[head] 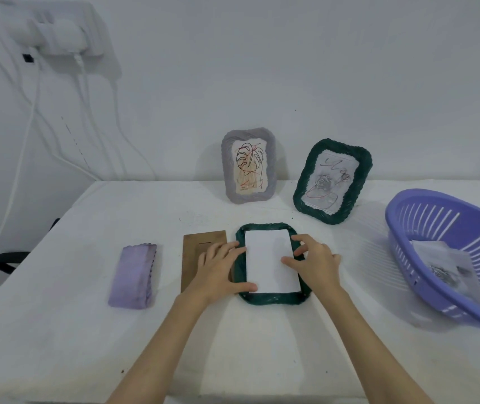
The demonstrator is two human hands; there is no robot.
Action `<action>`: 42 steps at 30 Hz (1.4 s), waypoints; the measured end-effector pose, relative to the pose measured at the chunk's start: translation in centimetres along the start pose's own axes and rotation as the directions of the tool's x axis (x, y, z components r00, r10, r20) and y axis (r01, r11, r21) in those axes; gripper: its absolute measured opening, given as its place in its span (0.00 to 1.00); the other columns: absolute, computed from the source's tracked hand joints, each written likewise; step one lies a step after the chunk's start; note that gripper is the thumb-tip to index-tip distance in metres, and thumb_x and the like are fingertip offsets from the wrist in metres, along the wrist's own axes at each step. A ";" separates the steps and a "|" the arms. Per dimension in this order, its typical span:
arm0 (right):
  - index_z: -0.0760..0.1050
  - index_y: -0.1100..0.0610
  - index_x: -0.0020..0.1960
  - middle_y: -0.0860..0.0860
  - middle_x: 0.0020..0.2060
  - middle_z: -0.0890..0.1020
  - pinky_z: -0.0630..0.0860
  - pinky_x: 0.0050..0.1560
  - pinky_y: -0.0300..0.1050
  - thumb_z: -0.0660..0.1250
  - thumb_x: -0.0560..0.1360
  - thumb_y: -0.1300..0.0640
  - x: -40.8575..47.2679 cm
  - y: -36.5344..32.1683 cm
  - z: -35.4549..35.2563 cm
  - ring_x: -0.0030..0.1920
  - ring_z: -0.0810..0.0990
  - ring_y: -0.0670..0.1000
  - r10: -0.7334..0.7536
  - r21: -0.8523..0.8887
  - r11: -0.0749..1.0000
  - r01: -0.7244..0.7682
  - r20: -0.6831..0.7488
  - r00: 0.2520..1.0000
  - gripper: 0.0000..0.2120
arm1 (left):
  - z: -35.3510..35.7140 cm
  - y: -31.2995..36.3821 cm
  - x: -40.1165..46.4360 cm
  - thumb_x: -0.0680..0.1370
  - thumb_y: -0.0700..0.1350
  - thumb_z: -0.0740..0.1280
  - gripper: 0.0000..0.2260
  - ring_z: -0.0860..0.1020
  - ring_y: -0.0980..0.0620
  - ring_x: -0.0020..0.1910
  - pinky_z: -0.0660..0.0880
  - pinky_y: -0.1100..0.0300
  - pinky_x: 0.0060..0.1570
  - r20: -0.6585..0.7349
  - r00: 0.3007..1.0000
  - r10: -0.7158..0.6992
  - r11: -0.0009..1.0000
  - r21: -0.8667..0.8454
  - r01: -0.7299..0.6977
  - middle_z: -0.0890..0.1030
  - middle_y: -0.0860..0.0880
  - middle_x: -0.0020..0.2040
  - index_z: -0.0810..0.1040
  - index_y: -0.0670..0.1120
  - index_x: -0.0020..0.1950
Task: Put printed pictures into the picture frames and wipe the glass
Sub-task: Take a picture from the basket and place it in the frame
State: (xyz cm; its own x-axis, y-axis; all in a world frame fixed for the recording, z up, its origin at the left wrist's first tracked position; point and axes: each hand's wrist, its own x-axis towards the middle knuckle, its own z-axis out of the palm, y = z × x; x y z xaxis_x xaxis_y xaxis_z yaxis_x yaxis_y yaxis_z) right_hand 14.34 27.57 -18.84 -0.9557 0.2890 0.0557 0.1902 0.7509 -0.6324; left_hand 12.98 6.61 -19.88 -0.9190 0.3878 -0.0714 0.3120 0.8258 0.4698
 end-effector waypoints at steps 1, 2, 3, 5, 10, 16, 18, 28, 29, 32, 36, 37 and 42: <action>0.72 0.48 0.60 0.45 0.42 0.79 0.59 0.47 0.46 0.72 0.69 0.49 0.0 -0.1 0.0 0.52 0.75 0.52 0.011 0.003 1.000 -0.011 0.002 1.000 0.20 | 0.0 -0.1 0.0 0.69 0.64 0.67 0.36 0.47 0.53 0.74 0.44 0.52 0.71 0.001 1.000 0.001 1.000 0.007 -0.001 0.54 0.58 0.75 0.58 0.57 0.73; 0.72 0.48 0.59 0.45 0.41 0.78 0.59 0.47 0.46 0.72 0.69 0.49 0.0 -0.2 0.0 0.51 0.75 0.51 0.021 0.002 1.000 -0.021 0.004 1.000 0.20 | 0.0 -0.1 0.0 0.69 0.65 0.67 0.36 0.47 0.52 0.74 0.44 0.52 0.71 0.005 1.000 0.000 1.000 0.013 0.000 0.54 0.58 0.75 0.59 0.57 0.73; 0.72 0.48 0.59 0.45 0.41 0.77 0.59 0.47 0.46 0.72 0.70 0.50 0.0 -0.3 0.1 0.51 0.75 0.51 0.033 0.006 0.999 -0.033 0.002 0.999 0.19 | 0.0 -0.1 0.0 0.69 0.65 0.67 0.36 0.47 0.52 0.74 0.44 0.52 0.71 0.005 1.000 0.002 1.000 0.018 -0.002 0.54 0.58 0.75 0.59 0.57 0.73; 0.73 0.49 0.58 0.45 0.40 0.78 0.61 0.48 0.46 0.72 0.70 0.51 0.1 -0.4 0.2 0.48 0.75 0.50 0.069 0.053 0.996 -0.068 -0.009 0.998 0.19 | -0.1 -0.1 0.0 0.69 0.65 0.67 0.35 0.47 0.52 0.74 0.43 0.52 0.71 0.007 1.000 0.006 1.000 0.023 -0.007 0.54 0.58 0.75 0.60 0.57 0.73; 0.74 0.50 0.57 0.45 0.37 0.78 0.67 0.53 0.49 0.73 0.68 0.54 0.7 -0.5 0.3 0.44 0.75 0.49 0.140 0.182 0.973 -0.141 0.018 0.990 0.19 | -0.1 -0.1 0.0 0.69 0.65 0.67 0.34 0.47 0.52 0.73 0.43 0.52 0.71 0.009 1.000 0.007 0.999 0.036 -0.007 0.54 0.58 0.75 0.60 0.59 0.72; 0.73 0.48 0.61 0.44 0.35 0.76 0.62 0.48 0.47 0.68 0.72 0.59 0.8 -0.1 0.3 0.43 0.73 0.48 0.005 0.105 0.994 -0.007 0.015 1.000 0.18 | -0.2 -0.1 0.1 0.69 0.65 0.66 0.36 0.47 0.51 0.73 0.44 0.52 0.71 0.012 1.000 0.003 0.999 0.053 -0.003 0.54 0.58 0.74 0.58 0.59 0.73; 0.73 0.46 0.61 0.46 0.35 0.75 0.63 0.49 0.47 0.65 0.74 0.61 0.9 0.4 0.4 0.42 0.73 0.49 -0.094 0.063 0.994 0.092 0.036 0.995 0.18 | -0.2 -0.2 0.1 0.68 0.66 0.66 0.36 0.47 0.51 0.74 0.44 0.51 0.71 0.020 1.000 0.002 0.999 0.052 -0.003 0.53 0.57 0.74 0.58 0.59 0.73; 0.77 0.54 0.59 0.49 0.37 0.74 0.67 0.41 0.30 0.61 0.77 0.65 1.2 0.9 -5.1 0.38 0.68 0.48 -0.210 0.547 0.815 0.192 -0.030 0.977 0.14 | -0.6 5.8 2.2 0.69 0.45 0.75 0.29 0.72 0.53 0.63 0.74 0.57 0.59 -0.049 0.999 -0.019 0.498 -0.866 -0.033 0.70 0.52 0.67 0.68 0.61 0.65; 0.77 0.54 0.59 0.48 0.36 0.73 0.67 0.40 0.30 0.62 0.77 0.65 1.2 1.0 -5.7 0.38 0.67 0.47 -0.208 0.538 0.819 0.199 -0.044 0.977 0.14 | -0.5 6.5 2.5 0.69 0.41 0.74 0.29 0.77 0.53 0.58 0.77 0.60 0.53 -0.031 1.000 -0.003 0.432 -0.902 -0.027 0.73 0.50 0.63 0.69 0.59 0.65; 0.76 0.52 0.59 0.47 0.35 0.72 0.66 0.38 0.30 0.65 0.75 0.63 1.1 2.0 -8.1 0.34 0.65 0.44 -0.225 0.387 0.888 0.249 -0.105 0.969 0.14 | -0.1 8.2 3.6 0.69 0.34 0.72 0.28 0.78 0.50 0.55 0.78 0.61 0.51 -0.064 0.997 0.030 0.398 -0.915 -0.071 0.76 0.47 0.59 0.70 0.57 0.62; 0.76 0.46 0.59 0.51 0.46 0.78 0.70 0.50 0.44 0.68 0.73 0.54 -0.2 5.0 -12.6 0.45 0.72 0.46 -0.188 -0.036 0.982 0.185 -0.247 0.951 0.15 | 0.8 10.4 4.3 0.70 0.31 0.70 0.28 0.78 0.52 0.53 0.78 0.66 0.46 -0.045 0.995 0.094 0.382 -0.921 -0.078 0.74 0.49 0.61 0.70 0.52 0.65; 0.75 0.46 0.61 0.52 0.51 0.78 0.69 0.54 0.48 0.68 0.73 0.52 -0.9 5.9 -13.7 0.50 0.72 0.51 -0.144 -0.161 0.981 0.106 -0.248 0.958 0.16 | 1.3 10.9 4.7 0.70 0.30 0.70 0.29 0.79 0.52 0.52 0.78 0.67 0.44 -0.029 0.994 0.105 0.381 -0.922 -0.067 0.73 0.50 0.61 0.69 0.50 0.66; 0.70 0.41 0.65 0.46 0.57 0.78 0.68 0.61 0.50 0.65 0.73 0.43 -2.6 10.5 -16.4 0.53 0.71 0.48 0.060 -0.271 0.960 -0.077 -0.070 0.996 0.21 | 4.5 14.1 6.6 0.69 0.30 0.70 0.28 0.79 0.51 0.49 0.78 0.65 0.46 0.049 0.985 0.167 0.460 -0.887 -0.034 0.73 0.47 0.64 0.70 0.51 0.65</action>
State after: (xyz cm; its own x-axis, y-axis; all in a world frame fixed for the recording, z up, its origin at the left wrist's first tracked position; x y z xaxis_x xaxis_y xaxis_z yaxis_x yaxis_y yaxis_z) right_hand 22.51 44.48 -12.97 -0.9245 0.3744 0.0713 0.3169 0.8590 -0.4021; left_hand 12.42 22.71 -17.70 -0.8413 0.5395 -0.0347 -0.0392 0.0031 0.9992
